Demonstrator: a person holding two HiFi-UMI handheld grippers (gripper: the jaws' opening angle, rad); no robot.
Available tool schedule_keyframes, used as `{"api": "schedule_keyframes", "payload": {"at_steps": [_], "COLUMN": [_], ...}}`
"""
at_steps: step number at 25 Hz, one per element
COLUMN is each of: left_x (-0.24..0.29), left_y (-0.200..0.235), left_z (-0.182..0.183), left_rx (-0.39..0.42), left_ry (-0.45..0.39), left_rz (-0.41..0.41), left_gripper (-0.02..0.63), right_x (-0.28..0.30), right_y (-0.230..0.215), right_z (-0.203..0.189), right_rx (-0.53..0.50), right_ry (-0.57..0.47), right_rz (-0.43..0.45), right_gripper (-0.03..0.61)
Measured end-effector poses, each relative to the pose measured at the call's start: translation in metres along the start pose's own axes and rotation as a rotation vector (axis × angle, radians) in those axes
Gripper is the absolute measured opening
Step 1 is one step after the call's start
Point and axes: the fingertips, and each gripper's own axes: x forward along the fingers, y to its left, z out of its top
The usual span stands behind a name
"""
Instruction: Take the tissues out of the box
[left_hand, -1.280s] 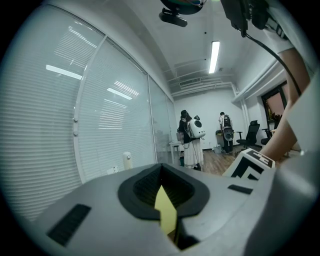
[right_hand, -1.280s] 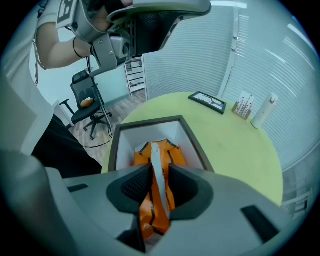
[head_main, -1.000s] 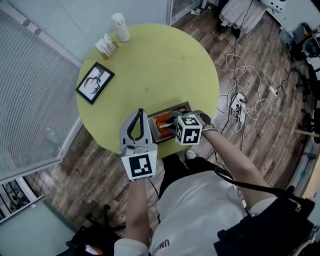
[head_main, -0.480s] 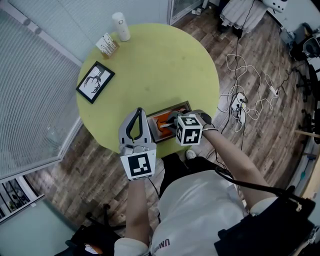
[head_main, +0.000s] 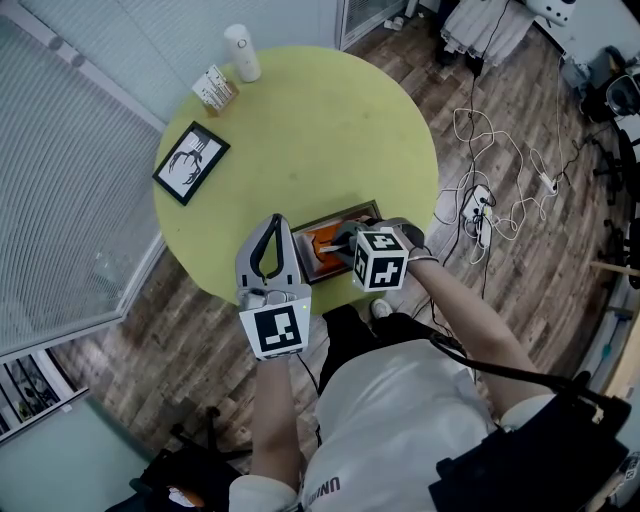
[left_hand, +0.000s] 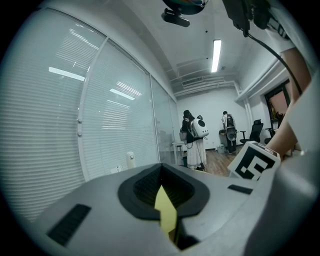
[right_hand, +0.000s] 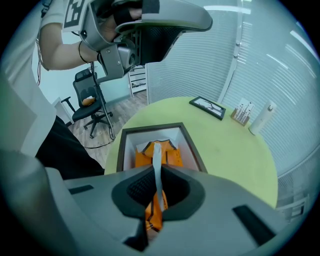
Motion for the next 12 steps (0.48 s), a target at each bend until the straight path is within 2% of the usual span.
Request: {"api": "schedule_keyframes", "payload": {"at_steps": [2, 5, 8, 12], "left_x": [-0.0006, -0.0005, -0.002, -0.0016], "left_y": [0.0013, 0.0028, 0.0011, 0.003], "left_z": [-0.003, -0.0002, -0.0011, 0.0047], "left_rx": [0.03, 0.004, 0.044, -0.02], "left_ry": [0.018, 0.004, 0.018, -0.017], "left_rz": [-0.01, 0.002, -0.006, 0.024], "left_gripper": [0.012, 0.012, 0.012, 0.012], "right_x": [-0.0005, -0.0016, -0.0043, -0.0071], "right_y": [-0.0011, -0.0026, -0.0034, -0.0067], "right_z": [0.0013, 0.0025, 0.0042, 0.0091], "right_rx": [-0.003, -0.009, -0.019, -0.031], "right_ry": [0.0, -0.001, -0.005, -0.018], "right_rz": [-0.002, -0.015, -0.031, -0.049], "right_gripper": [0.023, 0.023, 0.021, 0.021]}}
